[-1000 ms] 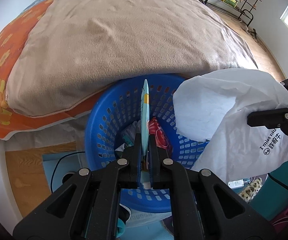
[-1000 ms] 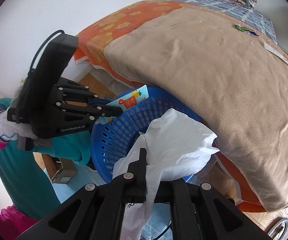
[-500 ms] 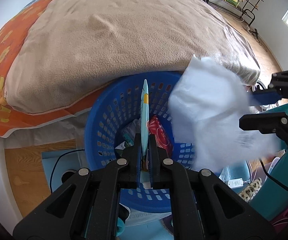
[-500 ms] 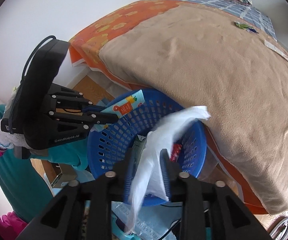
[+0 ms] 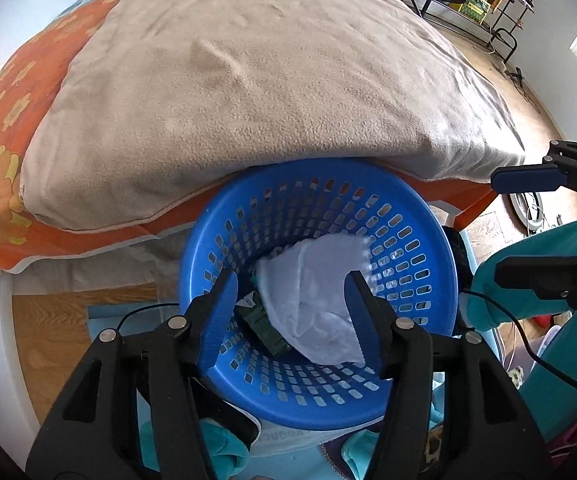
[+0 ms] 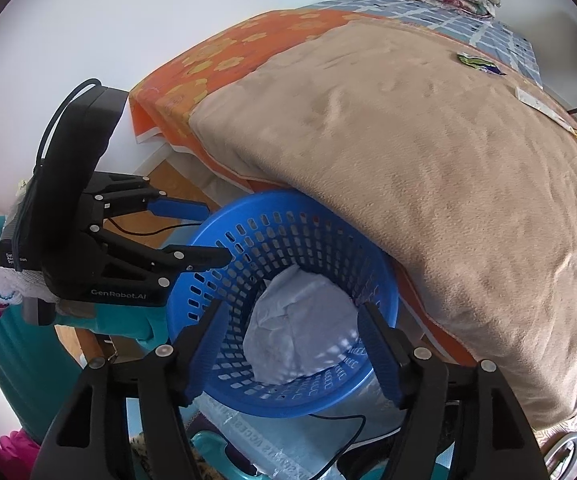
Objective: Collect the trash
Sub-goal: 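Open both tools to drop the bag and tube into the basket, then move both tools back over the blanket toward the remaining wrappers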
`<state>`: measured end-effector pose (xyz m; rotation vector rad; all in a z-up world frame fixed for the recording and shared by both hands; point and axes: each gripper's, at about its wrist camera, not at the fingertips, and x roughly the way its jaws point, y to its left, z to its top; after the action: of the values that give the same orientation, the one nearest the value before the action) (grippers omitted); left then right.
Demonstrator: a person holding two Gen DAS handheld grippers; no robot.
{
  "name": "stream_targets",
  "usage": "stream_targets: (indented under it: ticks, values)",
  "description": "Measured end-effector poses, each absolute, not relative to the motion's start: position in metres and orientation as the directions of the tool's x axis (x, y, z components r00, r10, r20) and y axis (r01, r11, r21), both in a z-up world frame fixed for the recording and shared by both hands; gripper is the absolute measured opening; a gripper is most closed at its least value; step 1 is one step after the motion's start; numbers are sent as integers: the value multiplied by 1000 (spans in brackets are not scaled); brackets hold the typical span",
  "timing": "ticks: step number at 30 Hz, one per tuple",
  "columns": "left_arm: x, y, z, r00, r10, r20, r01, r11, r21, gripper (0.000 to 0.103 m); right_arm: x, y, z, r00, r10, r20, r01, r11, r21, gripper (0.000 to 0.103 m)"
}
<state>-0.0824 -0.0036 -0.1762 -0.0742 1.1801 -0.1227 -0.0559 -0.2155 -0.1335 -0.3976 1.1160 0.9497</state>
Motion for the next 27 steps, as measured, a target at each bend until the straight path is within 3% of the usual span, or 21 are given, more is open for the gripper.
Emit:
stream_targets:
  ticks: [13, 27]
  values:
    - [-80, -2, -166, 405, -126, -905, 49, 992, -116, 57, -51, -220, -115, 229, 443, -867, -788, 607, 102, 82]
    - [-58, 6, -130, 476, -129, -870, 33, 991, -129, 57, -29, -227, -91, 305, 454, -837, -764, 642, 70, 84]
